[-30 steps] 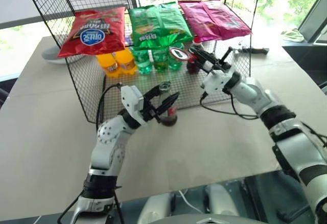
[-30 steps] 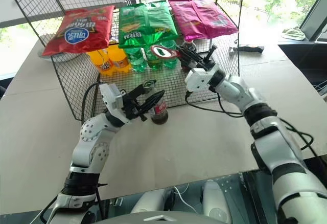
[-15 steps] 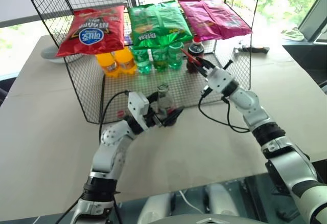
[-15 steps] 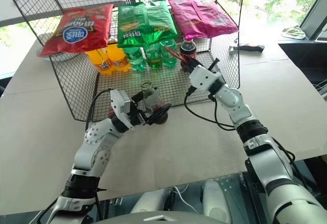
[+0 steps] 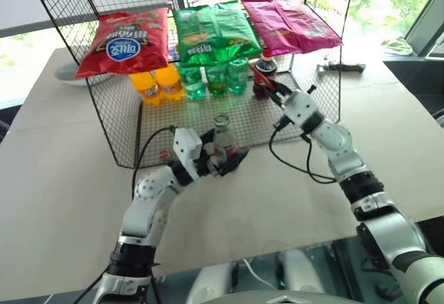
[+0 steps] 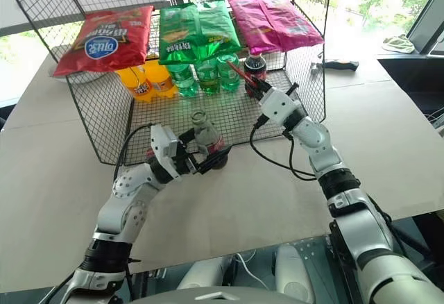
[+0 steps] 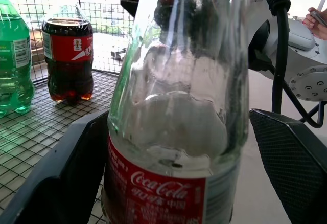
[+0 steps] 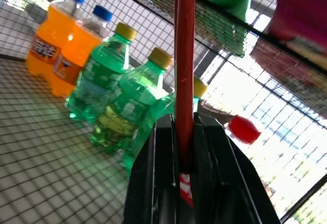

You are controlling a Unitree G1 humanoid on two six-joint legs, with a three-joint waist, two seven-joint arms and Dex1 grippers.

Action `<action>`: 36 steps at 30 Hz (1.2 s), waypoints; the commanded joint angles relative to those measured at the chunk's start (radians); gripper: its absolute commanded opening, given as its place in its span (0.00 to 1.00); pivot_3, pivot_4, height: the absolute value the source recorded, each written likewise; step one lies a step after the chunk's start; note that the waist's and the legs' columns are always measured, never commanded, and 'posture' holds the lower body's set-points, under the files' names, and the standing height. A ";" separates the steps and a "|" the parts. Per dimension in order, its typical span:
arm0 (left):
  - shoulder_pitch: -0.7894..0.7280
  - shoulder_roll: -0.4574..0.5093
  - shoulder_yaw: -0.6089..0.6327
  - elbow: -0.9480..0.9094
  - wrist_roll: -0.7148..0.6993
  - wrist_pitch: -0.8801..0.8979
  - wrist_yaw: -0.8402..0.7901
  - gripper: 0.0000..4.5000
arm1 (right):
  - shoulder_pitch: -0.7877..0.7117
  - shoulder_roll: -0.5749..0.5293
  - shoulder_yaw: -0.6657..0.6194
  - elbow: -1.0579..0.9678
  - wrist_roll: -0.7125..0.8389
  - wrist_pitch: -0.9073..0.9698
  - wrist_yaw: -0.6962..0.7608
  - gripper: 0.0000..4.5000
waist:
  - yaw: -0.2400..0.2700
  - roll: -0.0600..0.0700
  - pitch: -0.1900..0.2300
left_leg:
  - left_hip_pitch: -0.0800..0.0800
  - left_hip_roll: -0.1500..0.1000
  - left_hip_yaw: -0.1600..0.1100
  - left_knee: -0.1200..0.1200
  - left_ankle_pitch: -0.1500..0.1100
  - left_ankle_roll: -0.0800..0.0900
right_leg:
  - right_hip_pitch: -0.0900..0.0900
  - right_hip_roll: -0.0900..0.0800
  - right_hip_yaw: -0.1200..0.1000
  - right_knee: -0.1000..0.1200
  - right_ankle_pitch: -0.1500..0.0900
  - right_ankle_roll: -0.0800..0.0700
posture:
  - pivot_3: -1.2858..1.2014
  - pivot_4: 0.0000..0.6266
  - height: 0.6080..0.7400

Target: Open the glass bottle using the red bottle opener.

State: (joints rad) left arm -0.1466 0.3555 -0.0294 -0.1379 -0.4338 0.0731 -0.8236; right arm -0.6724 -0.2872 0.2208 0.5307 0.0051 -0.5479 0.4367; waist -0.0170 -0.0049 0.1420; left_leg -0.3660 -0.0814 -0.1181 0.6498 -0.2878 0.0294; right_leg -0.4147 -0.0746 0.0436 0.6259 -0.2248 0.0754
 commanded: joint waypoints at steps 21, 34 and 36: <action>0.280 0.149 0.127 -0.174 -0.045 0.017 -0.024 0.98 | 0.480 -0.110 -0.136 -0.764 0.526 1.027 0.203 0.00 | 0.006 0.001 0.000 | 0.000 0.000 0.000 0.000 -0.001 0.001 | 0.001 -0.002 -0.001 0.000 0.000 0.000 | 0.52 0.24 1.00; 0.461 0.167 0.202 -0.220 -0.034 0.006 -0.001 1.00 | 0.616 -0.217 -0.188 -0.936 0.719 1.376 0.198 0.25 | 0.009 -0.001 0.000 | -0.001 -0.001 0.000 0.001 -0.003 0.004 | 0.001 -0.007 -0.002 -0.001 0.000 0.000 | 0.52 0.24 1.00; 0.491 0.166 0.214 -0.230 -0.032 0.008 0.007 1.00 | 0.622 -0.228 -0.199 -0.927 0.704 1.363 0.196 0.44 | 0.009 -0.001 0.000 | 0.000 -0.001 0.000 0.001 -0.004 0.006 | 0.001 -0.007 -0.003 -0.001 0.000 0.000 | 0.52 0.24 1.00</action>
State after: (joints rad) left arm 0.3293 0.5134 0.1586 -0.3195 -0.4690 0.0992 -0.8232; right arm -0.0523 -0.5055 0.0521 -0.3705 0.7101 0.8273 0.6285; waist -0.0081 -0.0054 0.1423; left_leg -0.3660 -0.0819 -0.1185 0.6504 -0.2919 0.0358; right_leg -0.4137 -0.0815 0.0404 0.6251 -0.2245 0.0756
